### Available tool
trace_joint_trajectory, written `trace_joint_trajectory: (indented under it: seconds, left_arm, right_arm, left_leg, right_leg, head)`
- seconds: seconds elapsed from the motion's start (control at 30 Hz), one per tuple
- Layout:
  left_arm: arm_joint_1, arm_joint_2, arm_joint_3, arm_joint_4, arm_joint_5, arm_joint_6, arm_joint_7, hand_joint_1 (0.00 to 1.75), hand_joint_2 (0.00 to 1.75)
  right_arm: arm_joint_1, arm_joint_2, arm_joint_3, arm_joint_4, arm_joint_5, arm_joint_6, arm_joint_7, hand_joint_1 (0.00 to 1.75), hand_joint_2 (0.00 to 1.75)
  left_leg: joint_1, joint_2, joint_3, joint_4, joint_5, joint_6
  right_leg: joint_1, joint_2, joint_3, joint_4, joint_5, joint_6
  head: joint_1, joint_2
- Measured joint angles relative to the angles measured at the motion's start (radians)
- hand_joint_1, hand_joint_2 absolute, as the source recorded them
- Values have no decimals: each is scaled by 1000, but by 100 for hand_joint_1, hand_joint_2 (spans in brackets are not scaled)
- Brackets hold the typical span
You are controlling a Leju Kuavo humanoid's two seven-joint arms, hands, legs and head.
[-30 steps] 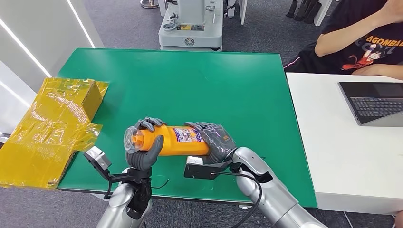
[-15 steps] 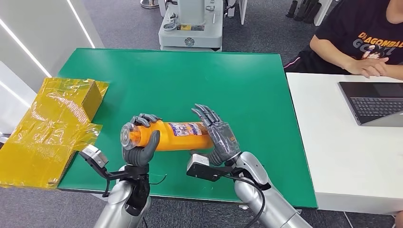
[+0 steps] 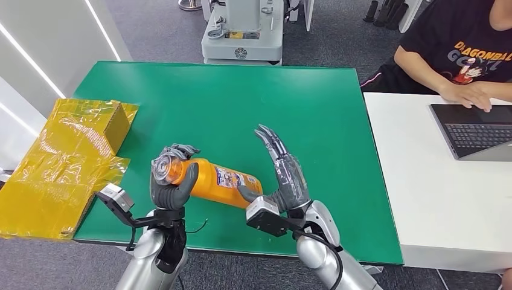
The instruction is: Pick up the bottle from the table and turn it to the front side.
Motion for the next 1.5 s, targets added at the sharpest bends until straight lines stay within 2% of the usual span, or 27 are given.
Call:
trace_joint_trajectory:
  seconds: [0.33, 0.53, 0.7, 1.0, 1.27, 1.5]
  left_arm:
    - [-3, 8, 2, -5, -24, 20, -7, 175, 175]
    - [-46, 53, 32, -31, -134, 55, 0, 175, 175]
    - [-99, 146, 65, -59, -261, 22, 48, 175, 175]
    - [-208, 298, 99, -76, -418, 18, 129, 175, 175]
    - [-419, 530, 96, 21, -678, 44, 225, 175, 175]
    - [-586, 665, 49, 109, -934, 43, 317, 175, 175]
  right_arm:
    - [19, 0, 0, -30, -16, -11, -3, 0, 175]
    - [77, 6, -2, -87, -34, -27, -6, 0, 175]
    - [119, 13, -24, -136, -47, -17, -7, 0, 175]
    - [156, 11, -54, -173, -86, -10, -36, 0, 175]
    - [212, 4, -73, -215, -90, -18, -42, 0, 175]
    - [239, 3, -83, -253, -70, -23, -30, 0, 175]
  left_leg:
    - [0, 0, 0, 0, 0, 0]
    - [0, 0, 0, 0, 0, 0]
    - [1, 0, 1, -1, 0, 0]
    - [1, 1, 1, -1, 1, -1]
    - [1, 3, 1, -1, 1, -1]
    - [1, 4, 1, -1, 1, -1]
  right_leg:
    - [0, 0, 0, 0, 0, 0]
    - [0, 0, 0, 0, 0, 0]
    - [1, 0, 0, 1, 0, 0]
    - [1, 1, 0, 1, 0, -1]
    - [1, 4, -2, 3, 0, -1]
    - [1, 4, -3, 3, 0, -1]
  head:
    - [0, 0]
    - [0, 0]
    - [0, 0]
    - [0, 0]
    - [0, 0]
    - [0, 0]
